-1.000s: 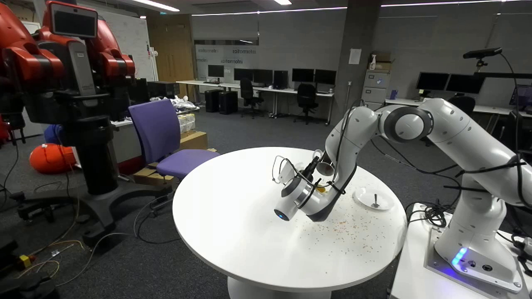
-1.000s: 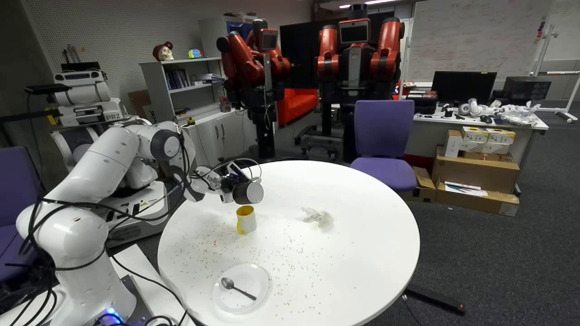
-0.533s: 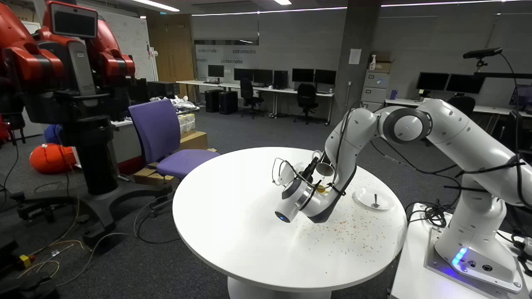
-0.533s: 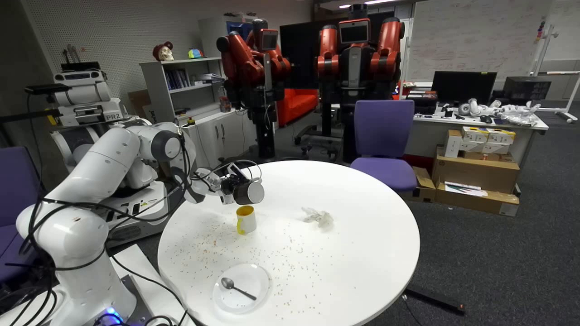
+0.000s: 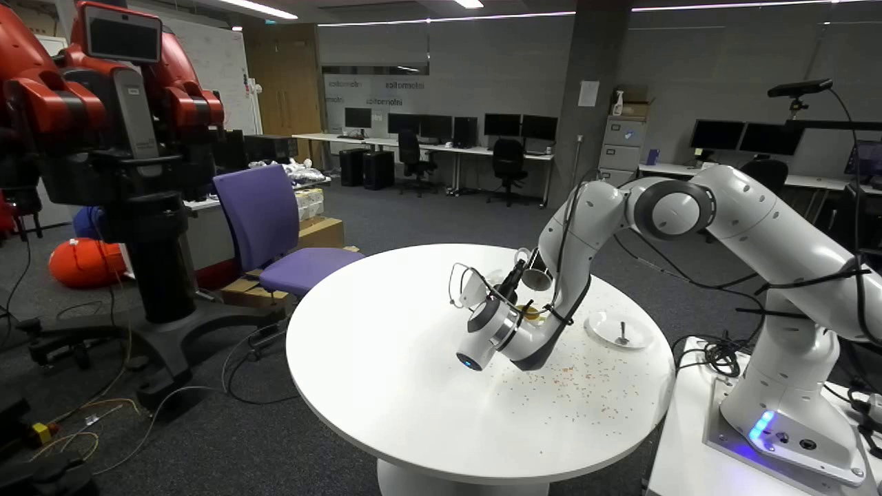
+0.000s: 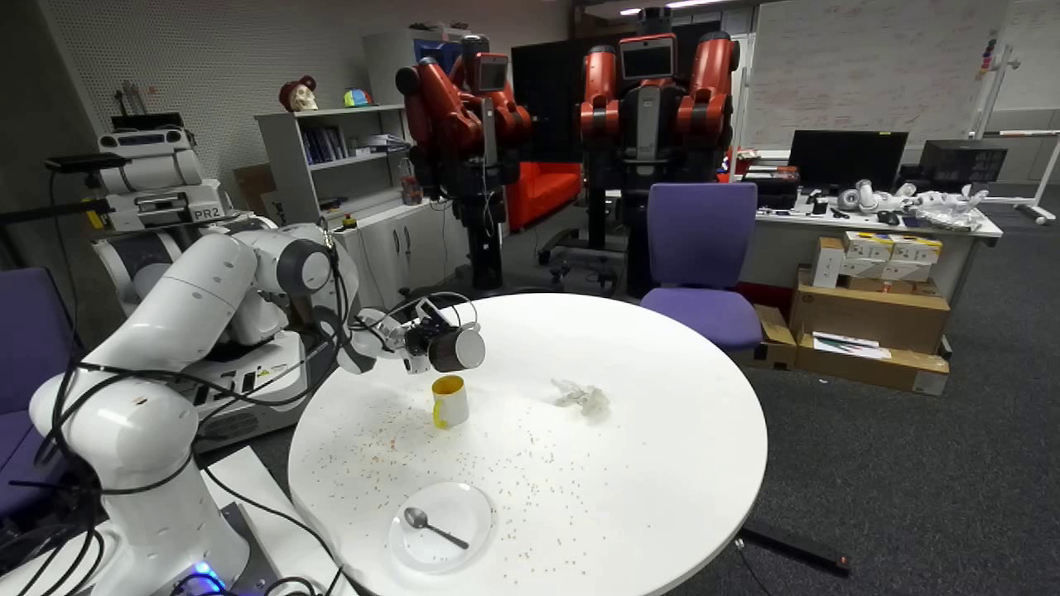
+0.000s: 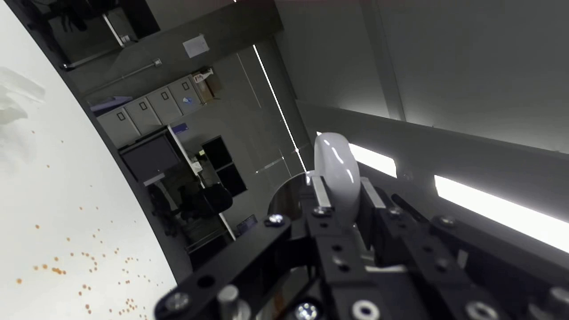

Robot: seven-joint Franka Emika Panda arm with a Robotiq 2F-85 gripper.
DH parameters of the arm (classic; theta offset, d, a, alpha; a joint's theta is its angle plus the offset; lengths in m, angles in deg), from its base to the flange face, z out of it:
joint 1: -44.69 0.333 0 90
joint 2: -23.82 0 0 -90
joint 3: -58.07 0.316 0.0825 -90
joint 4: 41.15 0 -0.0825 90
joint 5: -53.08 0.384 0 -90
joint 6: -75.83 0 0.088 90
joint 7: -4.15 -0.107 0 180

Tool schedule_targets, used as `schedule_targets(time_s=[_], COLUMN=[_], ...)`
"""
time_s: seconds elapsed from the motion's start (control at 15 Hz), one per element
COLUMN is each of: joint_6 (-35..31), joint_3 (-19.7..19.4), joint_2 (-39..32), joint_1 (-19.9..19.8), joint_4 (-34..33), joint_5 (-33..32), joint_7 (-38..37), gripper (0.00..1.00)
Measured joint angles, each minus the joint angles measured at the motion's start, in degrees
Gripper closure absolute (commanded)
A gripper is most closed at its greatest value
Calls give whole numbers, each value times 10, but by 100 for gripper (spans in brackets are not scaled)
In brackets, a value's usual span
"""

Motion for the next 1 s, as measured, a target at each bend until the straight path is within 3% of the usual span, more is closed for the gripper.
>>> schedule_targets(time_s=[1.0], joint_6=[0], joint_3=[1], joint_2=[0], joint_1=[0], joint_4=[-43], joint_5=[3], joint_7=[-8], gripper=[95])
